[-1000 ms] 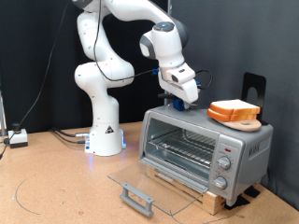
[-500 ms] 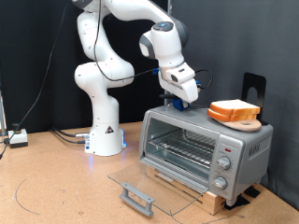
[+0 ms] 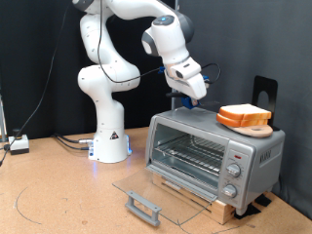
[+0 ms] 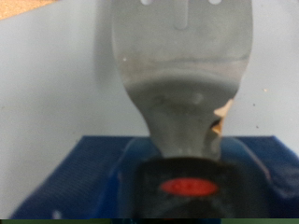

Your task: Make a piece of toast with the oven

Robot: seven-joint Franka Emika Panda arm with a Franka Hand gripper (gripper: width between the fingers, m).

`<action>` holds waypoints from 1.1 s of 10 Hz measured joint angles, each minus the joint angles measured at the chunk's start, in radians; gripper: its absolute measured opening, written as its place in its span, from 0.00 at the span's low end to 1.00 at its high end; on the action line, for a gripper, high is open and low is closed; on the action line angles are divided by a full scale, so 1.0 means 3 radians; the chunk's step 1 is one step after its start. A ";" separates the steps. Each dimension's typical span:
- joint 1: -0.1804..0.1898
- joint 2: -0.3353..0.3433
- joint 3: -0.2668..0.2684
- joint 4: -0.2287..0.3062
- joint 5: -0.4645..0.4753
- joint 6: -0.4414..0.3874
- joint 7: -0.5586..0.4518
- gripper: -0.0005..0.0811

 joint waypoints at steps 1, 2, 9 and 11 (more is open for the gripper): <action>-0.0019 -0.0072 -0.0026 0.0004 -0.0026 -0.0080 0.0000 0.49; -0.0018 -0.0063 -0.0023 0.0006 -0.0025 -0.0080 0.0001 0.49; -0.0635 -0.0200 -0.0323 -0.0011 -0.0286 -0.0002 0.0071 0.49; -0.0696 -0.0198 -0.0370 0.0013 -0.0324 -0.0108 0.0065 0.49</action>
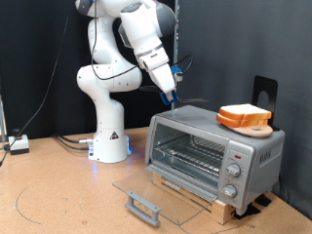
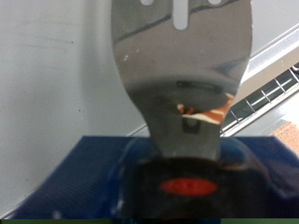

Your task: Make a piece of toast with the oven

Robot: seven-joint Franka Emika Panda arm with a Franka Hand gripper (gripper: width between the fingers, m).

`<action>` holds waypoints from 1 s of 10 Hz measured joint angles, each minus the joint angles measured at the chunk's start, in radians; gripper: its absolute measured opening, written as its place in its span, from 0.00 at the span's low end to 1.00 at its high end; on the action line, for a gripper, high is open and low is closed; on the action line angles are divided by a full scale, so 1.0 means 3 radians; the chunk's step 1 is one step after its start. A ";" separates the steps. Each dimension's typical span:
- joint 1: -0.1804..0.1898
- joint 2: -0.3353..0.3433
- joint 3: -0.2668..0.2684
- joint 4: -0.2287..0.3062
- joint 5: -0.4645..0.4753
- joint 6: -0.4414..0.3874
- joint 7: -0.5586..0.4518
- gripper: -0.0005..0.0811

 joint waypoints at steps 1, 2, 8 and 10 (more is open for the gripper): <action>-0.0006 0.0000 0.0014 -0.0014 0.0009 0.0113 0.0006 0.49; -0.0037 -0.0001 0.0017 -0.0047 0.0028 0.0308 0.0060 0.49; -0.0661 0.0058 -0.0312 -0.0063 -0.0291 0.0340 -0.0049 0.49; -0.0698 0.0122 -0.0379 -0.0027 -0.0310 0.0282 -0.0131 0.49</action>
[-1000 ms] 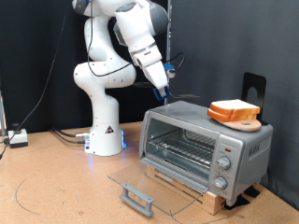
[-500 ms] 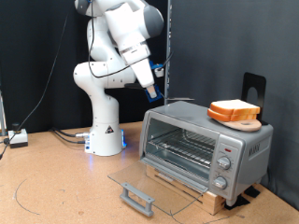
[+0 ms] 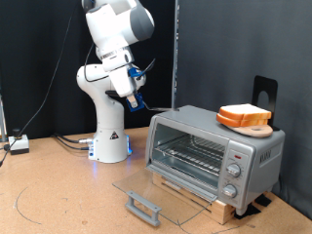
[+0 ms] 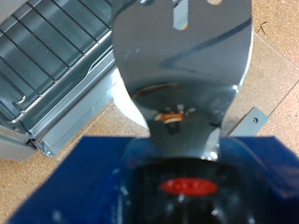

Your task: Make a piece of toast with the oven

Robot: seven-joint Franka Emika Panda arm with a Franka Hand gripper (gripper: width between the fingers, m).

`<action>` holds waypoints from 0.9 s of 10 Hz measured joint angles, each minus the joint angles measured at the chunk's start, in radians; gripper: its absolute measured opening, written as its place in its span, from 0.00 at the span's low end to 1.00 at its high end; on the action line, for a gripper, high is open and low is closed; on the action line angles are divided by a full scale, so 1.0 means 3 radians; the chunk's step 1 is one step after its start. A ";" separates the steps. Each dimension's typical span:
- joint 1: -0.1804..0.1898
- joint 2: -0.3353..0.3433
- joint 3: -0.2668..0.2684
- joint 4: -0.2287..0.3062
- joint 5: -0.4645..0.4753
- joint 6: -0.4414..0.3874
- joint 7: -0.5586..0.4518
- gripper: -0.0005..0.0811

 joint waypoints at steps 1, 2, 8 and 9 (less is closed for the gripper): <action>0.0019 -0.0001 0.0023 0.0003 0.0009 0.0082 -0.0042 0.49; 0.0050 0.0003 0.0072 0.0004 0.0009 0.0232 -0.0111 0.49; 0.0051 0.0371 0.0531 0.0355 -0.0304 0.0008 0.0114 0.49; 0.0051 0.0371 0.0531 0.0346 -0.0304 0.0022 0.0112 0.49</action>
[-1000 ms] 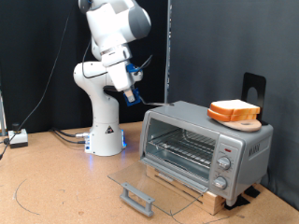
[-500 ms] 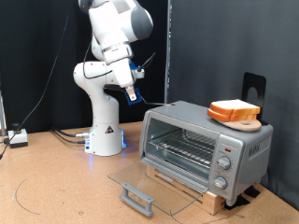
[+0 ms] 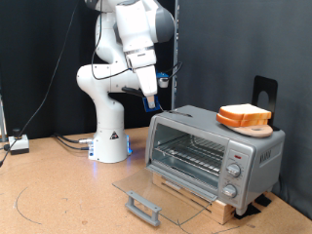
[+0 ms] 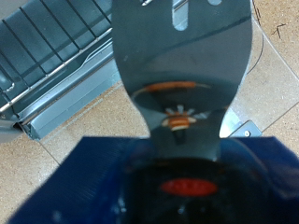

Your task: Make a piece of toast with the oven

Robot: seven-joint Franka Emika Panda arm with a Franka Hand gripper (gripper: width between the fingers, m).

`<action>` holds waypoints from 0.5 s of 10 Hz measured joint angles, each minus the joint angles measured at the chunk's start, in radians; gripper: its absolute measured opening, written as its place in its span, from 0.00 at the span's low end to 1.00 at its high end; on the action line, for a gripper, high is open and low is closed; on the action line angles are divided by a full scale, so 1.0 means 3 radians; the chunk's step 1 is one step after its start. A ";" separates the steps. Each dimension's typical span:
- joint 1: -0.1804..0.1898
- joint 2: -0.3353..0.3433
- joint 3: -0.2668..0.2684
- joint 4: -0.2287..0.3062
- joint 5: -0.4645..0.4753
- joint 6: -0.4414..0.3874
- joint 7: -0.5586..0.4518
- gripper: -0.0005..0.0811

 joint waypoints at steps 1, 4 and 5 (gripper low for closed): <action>0.0006 0.0000 0.0000 -0.0010 0.0032 0.0044 -0.0003 0.49; 0.0040 0.0030 0.0044 0.0026 0.0103 0.0041 0.0005 0.49; 0.0053 0.0058 0.0085 0.0050 0.0117 0.0038 0.0035 0.49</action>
